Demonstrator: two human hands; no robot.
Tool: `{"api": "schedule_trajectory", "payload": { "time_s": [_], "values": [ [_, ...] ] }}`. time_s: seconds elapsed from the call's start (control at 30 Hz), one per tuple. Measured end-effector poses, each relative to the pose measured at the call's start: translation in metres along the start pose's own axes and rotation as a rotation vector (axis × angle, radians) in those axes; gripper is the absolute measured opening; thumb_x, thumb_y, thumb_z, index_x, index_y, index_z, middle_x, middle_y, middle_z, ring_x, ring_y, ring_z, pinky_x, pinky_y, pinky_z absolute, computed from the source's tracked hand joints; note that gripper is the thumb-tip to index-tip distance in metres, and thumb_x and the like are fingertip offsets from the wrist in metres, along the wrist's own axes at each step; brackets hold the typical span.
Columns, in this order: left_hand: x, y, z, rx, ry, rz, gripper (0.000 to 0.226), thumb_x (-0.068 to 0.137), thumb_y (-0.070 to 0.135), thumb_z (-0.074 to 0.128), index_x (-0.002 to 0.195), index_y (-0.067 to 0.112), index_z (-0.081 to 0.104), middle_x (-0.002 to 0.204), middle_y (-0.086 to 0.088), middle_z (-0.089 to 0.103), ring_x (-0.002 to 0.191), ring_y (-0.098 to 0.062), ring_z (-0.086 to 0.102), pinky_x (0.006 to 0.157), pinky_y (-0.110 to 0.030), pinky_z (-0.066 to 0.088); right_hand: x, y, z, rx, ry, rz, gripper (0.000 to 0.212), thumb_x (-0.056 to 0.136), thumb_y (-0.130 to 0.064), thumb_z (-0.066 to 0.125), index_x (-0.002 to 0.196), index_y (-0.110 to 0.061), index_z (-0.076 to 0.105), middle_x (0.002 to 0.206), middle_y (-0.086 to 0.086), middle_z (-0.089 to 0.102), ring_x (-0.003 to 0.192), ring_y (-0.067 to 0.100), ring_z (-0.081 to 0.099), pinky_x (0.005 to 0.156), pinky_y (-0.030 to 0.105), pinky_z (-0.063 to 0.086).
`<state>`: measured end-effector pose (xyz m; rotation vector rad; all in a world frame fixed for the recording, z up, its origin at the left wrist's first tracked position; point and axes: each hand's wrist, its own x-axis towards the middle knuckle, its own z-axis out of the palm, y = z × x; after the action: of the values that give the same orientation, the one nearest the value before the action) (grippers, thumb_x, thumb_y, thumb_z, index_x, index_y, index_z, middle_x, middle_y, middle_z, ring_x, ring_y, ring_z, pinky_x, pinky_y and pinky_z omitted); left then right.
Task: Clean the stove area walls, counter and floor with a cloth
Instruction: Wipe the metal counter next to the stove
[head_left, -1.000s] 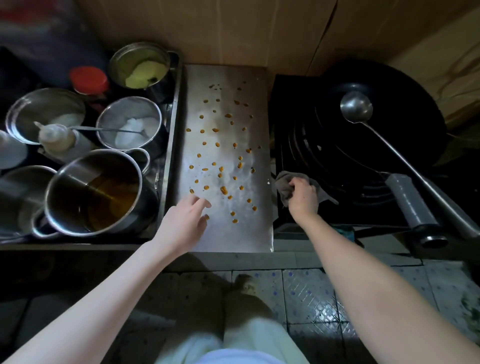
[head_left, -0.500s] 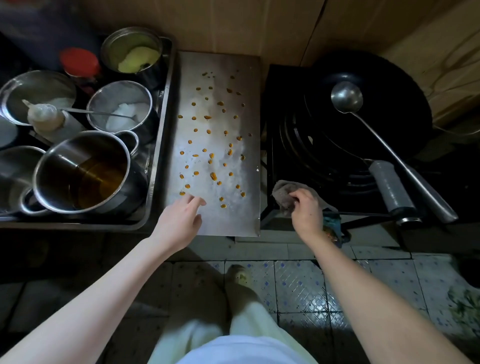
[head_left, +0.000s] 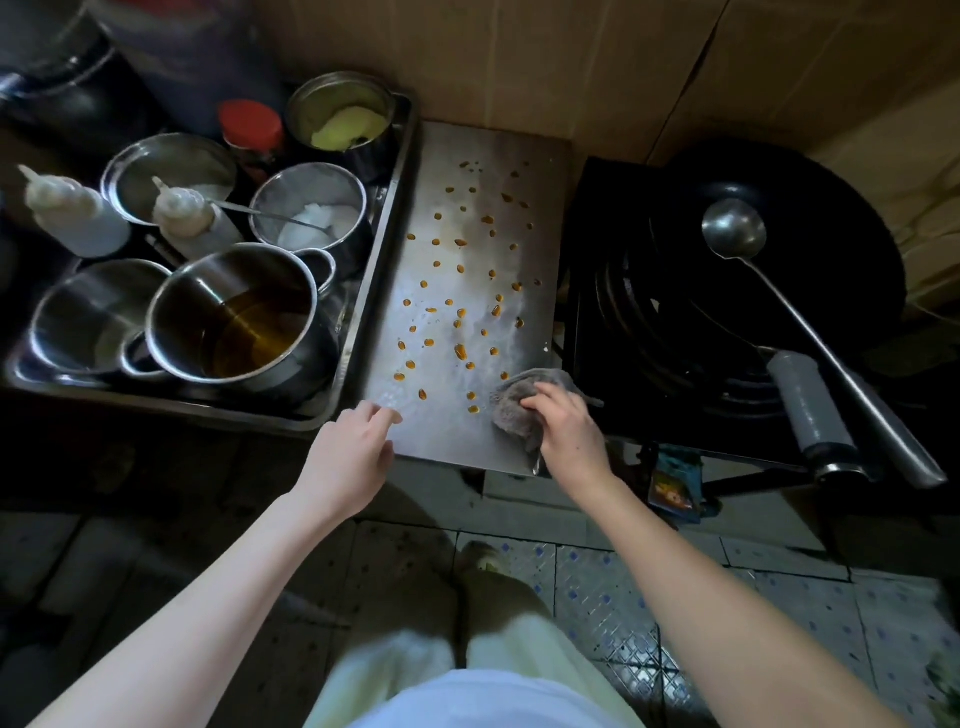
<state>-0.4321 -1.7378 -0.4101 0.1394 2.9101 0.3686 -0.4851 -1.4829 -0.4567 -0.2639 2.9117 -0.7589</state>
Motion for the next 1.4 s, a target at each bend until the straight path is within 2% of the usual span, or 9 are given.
{"api": "schedule_trajectory", "payload": {
  "time_s": [0.13, 0.23, 0.43, 0.77, 0.93, 1.1, 1.27, 1.4],
  "values": [
    [-0.013, -0.005, 0.001, -0.035, 0.026, -0.046, 0.030, 0.087, 0.009, 0.058, 0.117, 0.010, 0.059, 0.118, -0.011, 0.059, 0.093, -0.029, 0.060, 0.069, -0.033, 0.046, 0.017, -0.017, 0.011, -0.017, -0.083, -0.093, 0.038, 0.085, 0.006, 0.050, 0.114, -0.015, 0.063, 0.135, 0.001, 0.052, 0.117, 0.029, 0.047, 0.093, 0.043, 0.046],
    [-0.019, -0.009, 0.001, -0.063, 0.037, -0.070, 0.030, 0.087, 0.009, 0.058, 0.117, 0.010, 0.059, 0.119, -0.010, 0.058, 0.096, -0.029, 0.060, 0.072, -0.034, 0.048, 0.027, -0.029, 0.023, -0.049, -0.164, -0.076, 0.040, 0.086, 0.006, 0.047, 0.117, -0.015, 0.061, 0.136, 0.001, 0.050, 0.122, 0.027, 0.044, 0.097, 0.041, 0.043],
    [-0.028, -0.022, -0.005, -0.106, 0.068, -0.138, 0.030, 0.089, 0.013, 0.054, 0.118, 0.013, 0.057, 0.120, -0.007, 0.056, 0.100, -0.027, 0.057, 0.077, -0.036, 0.048, 0.029, -0.058, 0.048, -0.048, -0.144, -0.062, 0.035, 0.083, 0.005, 0.048, 0.111, -0.014, 0.060, 0.130, 0.002, 0.052, 0.113, 0.031, 0.049, 0.084, 0.041, 0.049],
    [-0.034, -0.039, -0.014, -0.108, 0.089, -0.207, 0.032, 0.088, 0.016, 0.055, 0.120, 0.016, 0.056, 0.120, -0.005, 0.055, 0.099, -0.026, 0.056, 0.079, -0.039, 0.049, 0.042, -0.103, 0.068, -0.044, -0.315, -0.222, 0.032, 0.087, -0.006, 0.054, 0.119, -0.014, 0.056, 0.139, 0.003, 0.045, 0.123, 0.029, 0.044, 0.093, 0.040, 0.045],
    [-0.025, -0.033, -0.015, -0.127, 0.093, -0.171, 0.032, 0.090, 0.016, 0.053, 0.122, 0.015, 0.055, 0.122, -0.005, 0.054, 0.100, -0.024, 0.055, 0.081, -0.035, 0.047, 0.046, -0.062, 0.051, -0.066, -0.239, -0.111, 0.033, 0.086, -0.007, 0.056, 0.118, -0.018, 0.059, 0.141, 0.000, 0.046, 0.124, 0.026, 0.044, 0.092, 0.039, 0.048],
    [-0.018, -0.027, -0.015, -0.135, 0.077, -0.141, 0.031, 0.091, 0.016, 0.050, 0.123, 0.015, 0.054, 0.124, -0.005, 0.053, 0.102, -0.023, 0.054, 0.080, -0.031, 0.043, 0.051, -0.022, 0.028, -0.069, -0.130, -0.013, 0.034, 0.087, 0.000, 0.049, 0.114, -0.013, 0.064, 0.137, 0.003, 0.052, 0.121, 0.030, 0.049, 0.095, 0.038, 0.044],
    [-0.021, -0.033, -0.018, -0.138, 0.084, -0.151, 0.033, 0.092, 0.018, 0.051, 0.124, 0.016, 0.054, 0.125, -0.004, 0.052, 0.102, -0.021, 0.054, 0.080, -0.030, 0.043, 0.054, -0.040, 0.036, -0.093, -0.131, -0.014, 0.040, 0.084, 0.005, 0.048, 0.118, -0.011, 0.061, 0.140, 0.006, 0.049, 0.126, 0.031, 0.044, 0.101, 0.039, 0.039],
    [-0.022, -0.040, -0.021, -0.134, 0.096, -0.144, 0.033, 0.091, 0.017, 0.054, 0.123, 0.015, 0.055, 0.123, -0.005, 0.054, 0.100, -0.021, 0.056, 0.079, -0.030, 0.047, 0.067, -0.082, 0.056, -0.092, -0.245, -0.091, 0.035, 0.088, -0.003, 0.050, 0.120, -0.015, 0.059, 0.146, 0.006, 0.042, 0.129, 0.030, 0.041, 0.099, 0.039, 0.042]
  ]
}}
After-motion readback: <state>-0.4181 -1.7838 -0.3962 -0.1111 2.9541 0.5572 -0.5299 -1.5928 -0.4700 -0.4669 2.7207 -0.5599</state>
